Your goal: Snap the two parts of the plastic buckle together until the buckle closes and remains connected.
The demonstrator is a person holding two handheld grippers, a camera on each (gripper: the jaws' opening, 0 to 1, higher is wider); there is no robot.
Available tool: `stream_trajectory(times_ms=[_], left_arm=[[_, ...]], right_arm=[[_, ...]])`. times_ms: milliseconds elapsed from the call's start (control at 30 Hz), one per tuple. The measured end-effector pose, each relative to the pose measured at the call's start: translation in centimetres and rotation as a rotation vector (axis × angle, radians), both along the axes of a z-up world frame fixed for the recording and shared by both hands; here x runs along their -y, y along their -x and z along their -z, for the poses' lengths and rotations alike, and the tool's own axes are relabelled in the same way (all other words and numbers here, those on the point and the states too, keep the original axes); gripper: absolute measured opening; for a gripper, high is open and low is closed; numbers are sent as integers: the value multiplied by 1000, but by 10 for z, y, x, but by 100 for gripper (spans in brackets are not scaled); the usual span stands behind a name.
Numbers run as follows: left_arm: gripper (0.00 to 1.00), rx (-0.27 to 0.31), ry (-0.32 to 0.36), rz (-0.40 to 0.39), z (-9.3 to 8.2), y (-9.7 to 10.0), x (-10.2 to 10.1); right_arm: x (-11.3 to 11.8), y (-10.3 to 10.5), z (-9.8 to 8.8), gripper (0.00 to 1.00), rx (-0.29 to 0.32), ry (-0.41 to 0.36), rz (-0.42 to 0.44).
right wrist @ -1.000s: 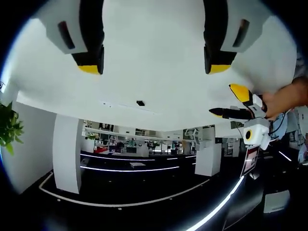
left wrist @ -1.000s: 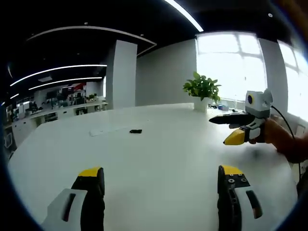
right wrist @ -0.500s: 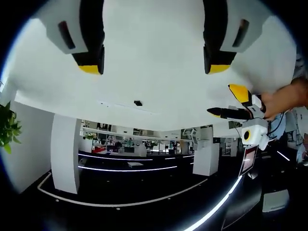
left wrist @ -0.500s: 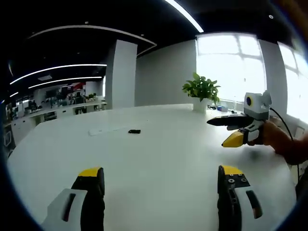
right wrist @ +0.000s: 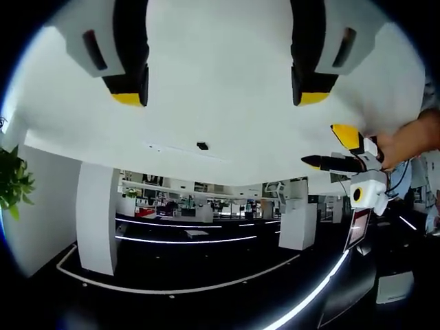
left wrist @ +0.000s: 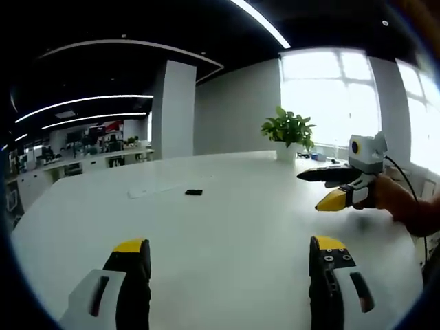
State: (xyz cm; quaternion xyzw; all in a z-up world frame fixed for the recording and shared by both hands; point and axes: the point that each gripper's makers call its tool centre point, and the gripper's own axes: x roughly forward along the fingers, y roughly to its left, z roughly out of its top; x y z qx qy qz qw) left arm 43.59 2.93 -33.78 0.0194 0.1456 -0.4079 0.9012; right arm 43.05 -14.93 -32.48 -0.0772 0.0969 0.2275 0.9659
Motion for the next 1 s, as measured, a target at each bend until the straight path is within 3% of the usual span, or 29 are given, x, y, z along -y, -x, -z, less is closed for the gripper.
stream_trajectory(times_ms=[267, 1000], left_arm=[[99, 20, 13, 5, -5, -2, 0], [99, 19, 0, -22, 5, -20, -9]], right_arm=[[-5, -2, 3, 95, 8, 10, -9], [9, -9, 1, 96, 26, 25, 49]])
